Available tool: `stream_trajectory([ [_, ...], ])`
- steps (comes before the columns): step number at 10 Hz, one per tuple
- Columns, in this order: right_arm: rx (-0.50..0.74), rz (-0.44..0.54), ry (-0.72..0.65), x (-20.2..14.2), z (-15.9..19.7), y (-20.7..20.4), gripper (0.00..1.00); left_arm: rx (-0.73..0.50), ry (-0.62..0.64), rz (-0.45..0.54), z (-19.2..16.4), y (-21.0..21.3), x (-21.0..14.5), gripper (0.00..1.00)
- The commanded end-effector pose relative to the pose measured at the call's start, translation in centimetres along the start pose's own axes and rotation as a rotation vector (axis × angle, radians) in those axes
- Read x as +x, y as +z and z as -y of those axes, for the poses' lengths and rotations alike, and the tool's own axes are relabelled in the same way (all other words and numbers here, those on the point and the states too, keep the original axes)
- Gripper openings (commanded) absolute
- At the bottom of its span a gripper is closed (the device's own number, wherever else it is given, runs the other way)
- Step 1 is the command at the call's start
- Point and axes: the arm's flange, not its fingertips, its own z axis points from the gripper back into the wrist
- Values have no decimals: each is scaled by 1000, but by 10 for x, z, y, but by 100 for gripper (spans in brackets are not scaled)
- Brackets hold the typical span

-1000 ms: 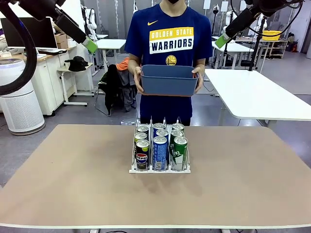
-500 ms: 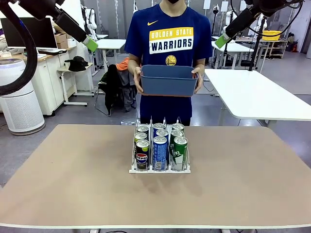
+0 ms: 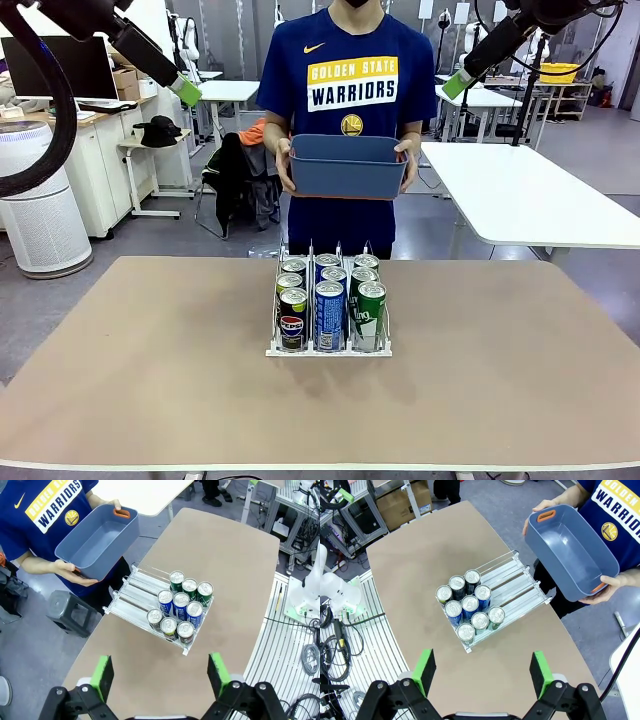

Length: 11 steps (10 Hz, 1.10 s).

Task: Fill the beverage cans into the dispenser.
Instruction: Place the picked Pepsi coke in the line of the Automatic Can Dispenser with the same cans.

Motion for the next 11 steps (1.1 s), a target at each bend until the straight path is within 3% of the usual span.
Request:
stream_trajectory([
  [1, 11, -6, -4, -1, 0, 0, 100, 1, -1, -1, 0, 0, 0, 100],
  [11, 11, -6, -4, -1, 0, 0, 100, 1, -1, -1, 0, 0, 0, 100],
])
